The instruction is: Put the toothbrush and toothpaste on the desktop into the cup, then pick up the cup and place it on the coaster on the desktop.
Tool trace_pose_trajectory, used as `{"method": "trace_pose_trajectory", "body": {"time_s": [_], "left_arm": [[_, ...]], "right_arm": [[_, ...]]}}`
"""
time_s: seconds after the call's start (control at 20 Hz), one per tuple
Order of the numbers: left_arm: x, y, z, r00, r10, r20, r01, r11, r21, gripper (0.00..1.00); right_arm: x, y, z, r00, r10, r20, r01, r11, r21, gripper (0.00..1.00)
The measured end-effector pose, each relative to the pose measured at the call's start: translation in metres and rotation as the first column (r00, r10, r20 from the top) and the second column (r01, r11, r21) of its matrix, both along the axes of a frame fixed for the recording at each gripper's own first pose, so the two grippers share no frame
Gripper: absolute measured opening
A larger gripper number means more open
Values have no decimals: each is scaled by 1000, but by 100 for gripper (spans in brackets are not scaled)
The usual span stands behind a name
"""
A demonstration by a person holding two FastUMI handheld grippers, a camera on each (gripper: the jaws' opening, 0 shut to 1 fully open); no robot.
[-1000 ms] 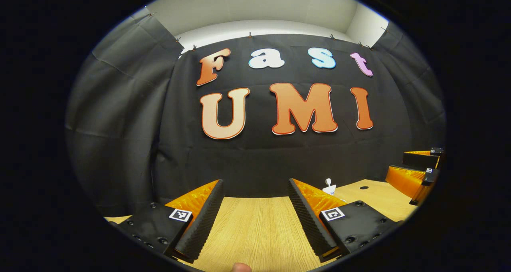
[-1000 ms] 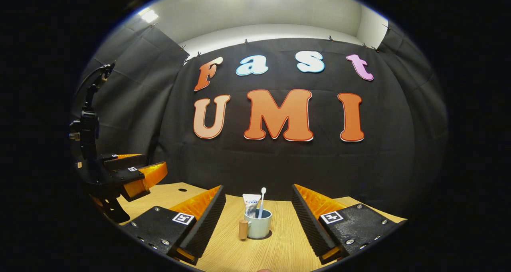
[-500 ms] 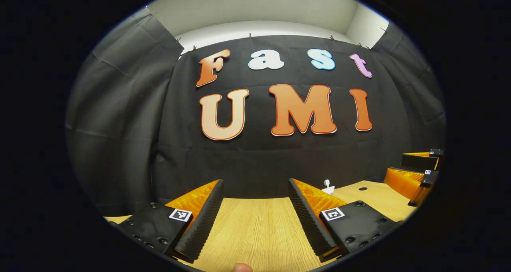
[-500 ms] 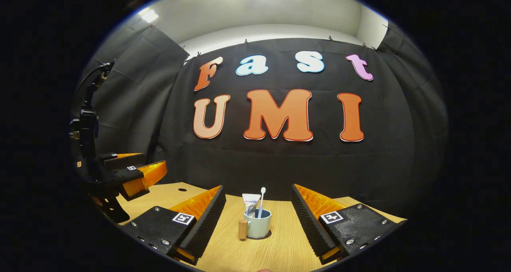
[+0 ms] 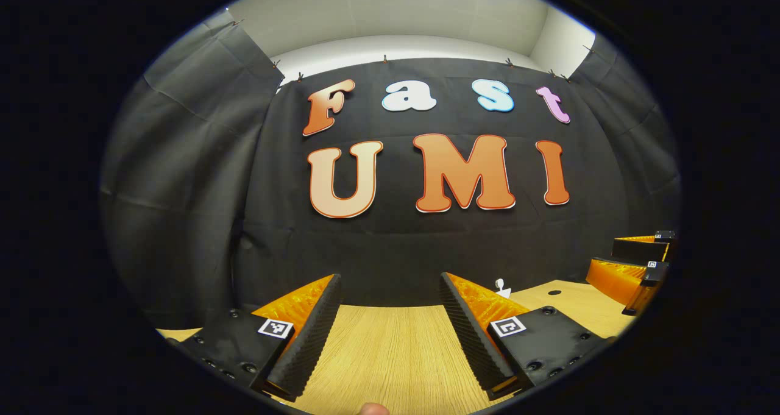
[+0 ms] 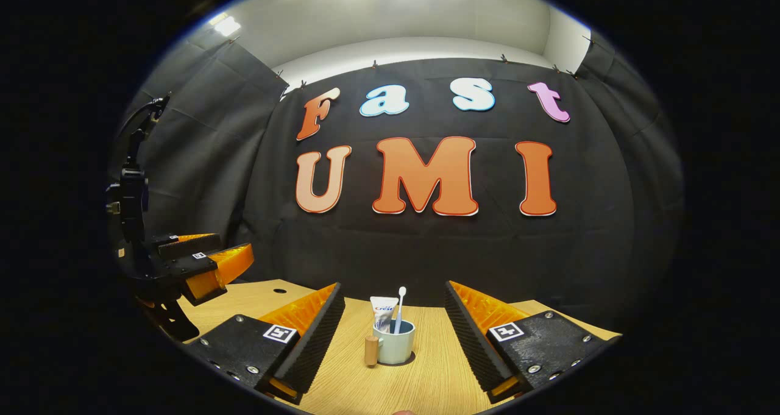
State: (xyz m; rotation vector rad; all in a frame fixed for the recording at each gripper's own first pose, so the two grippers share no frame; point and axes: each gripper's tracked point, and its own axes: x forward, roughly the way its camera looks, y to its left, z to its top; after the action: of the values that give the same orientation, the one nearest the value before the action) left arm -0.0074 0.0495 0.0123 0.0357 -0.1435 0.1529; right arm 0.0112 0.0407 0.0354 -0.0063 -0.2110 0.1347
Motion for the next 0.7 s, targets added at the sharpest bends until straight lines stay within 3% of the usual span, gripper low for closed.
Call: {"method": "trace_pose_trajectory", "body": {"time_s": [0.7], "left_arm": [[2,1,-3,1000,-1,15,1,1000,-29,100]], "right_arm": [[0,-2,-2,1000,-1,1,1,1000,-6,99]]}}
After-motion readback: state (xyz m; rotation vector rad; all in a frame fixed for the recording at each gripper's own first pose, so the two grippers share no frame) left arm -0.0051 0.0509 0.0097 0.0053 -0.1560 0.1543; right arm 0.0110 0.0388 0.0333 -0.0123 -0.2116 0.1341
